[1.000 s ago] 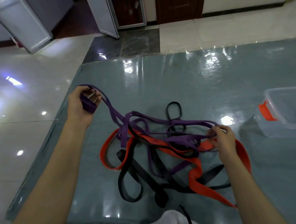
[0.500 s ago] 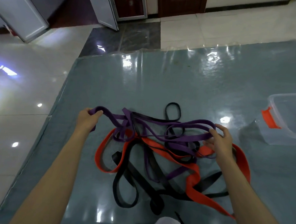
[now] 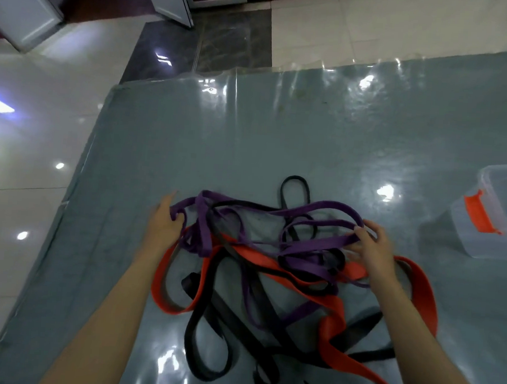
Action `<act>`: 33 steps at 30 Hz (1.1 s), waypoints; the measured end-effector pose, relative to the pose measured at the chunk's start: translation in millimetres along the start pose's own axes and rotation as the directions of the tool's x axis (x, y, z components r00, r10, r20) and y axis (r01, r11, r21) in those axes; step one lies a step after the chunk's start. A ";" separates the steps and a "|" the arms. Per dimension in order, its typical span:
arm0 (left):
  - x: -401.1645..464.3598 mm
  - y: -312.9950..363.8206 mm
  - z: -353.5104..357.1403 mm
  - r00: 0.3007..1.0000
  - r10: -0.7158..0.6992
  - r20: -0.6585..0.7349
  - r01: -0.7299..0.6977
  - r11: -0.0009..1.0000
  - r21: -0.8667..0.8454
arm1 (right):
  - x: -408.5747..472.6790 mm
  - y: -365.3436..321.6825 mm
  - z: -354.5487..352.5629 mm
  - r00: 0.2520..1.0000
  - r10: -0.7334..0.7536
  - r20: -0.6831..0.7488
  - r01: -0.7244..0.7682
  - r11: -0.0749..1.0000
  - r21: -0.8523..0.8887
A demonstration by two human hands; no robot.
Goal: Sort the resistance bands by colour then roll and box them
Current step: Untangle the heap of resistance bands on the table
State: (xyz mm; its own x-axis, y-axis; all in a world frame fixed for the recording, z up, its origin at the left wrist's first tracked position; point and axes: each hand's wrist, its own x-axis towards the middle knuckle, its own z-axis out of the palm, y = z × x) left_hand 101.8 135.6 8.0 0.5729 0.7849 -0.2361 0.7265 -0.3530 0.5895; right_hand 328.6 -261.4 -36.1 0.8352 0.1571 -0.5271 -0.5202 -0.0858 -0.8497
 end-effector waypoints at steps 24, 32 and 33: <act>66.8 31.0 51.0 0.909 -0.383 0.162 0.407 0.899 -0.159 | -23.4 6.9 10.7 0.925 -0.156 0.347 0.240 0.947 -0.215; 51.0 34.4 59.3 0.946 -0.291 -0.146 0.225 0.908 -0.353 | -28.7 0.9 8.0 0.883 -0.185 0.431 0.378 0.825 -0.420; 47.2 31.8 53.6 0.947 -0.259 -0.189 0.166 0.900 -0.402 | -29.8 -0.5 10.7 0.890 -0.187 0.415 0.363 0.842 -0.398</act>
State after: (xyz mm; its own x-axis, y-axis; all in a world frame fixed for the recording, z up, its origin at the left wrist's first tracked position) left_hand 172.3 134.2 -25.8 0.2826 0.9311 -0.2307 0.5967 0.0177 0.8022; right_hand 302.0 -255.5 -19.9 0.7667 0.5642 -0.3062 -0.0642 -0.4072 -0.9111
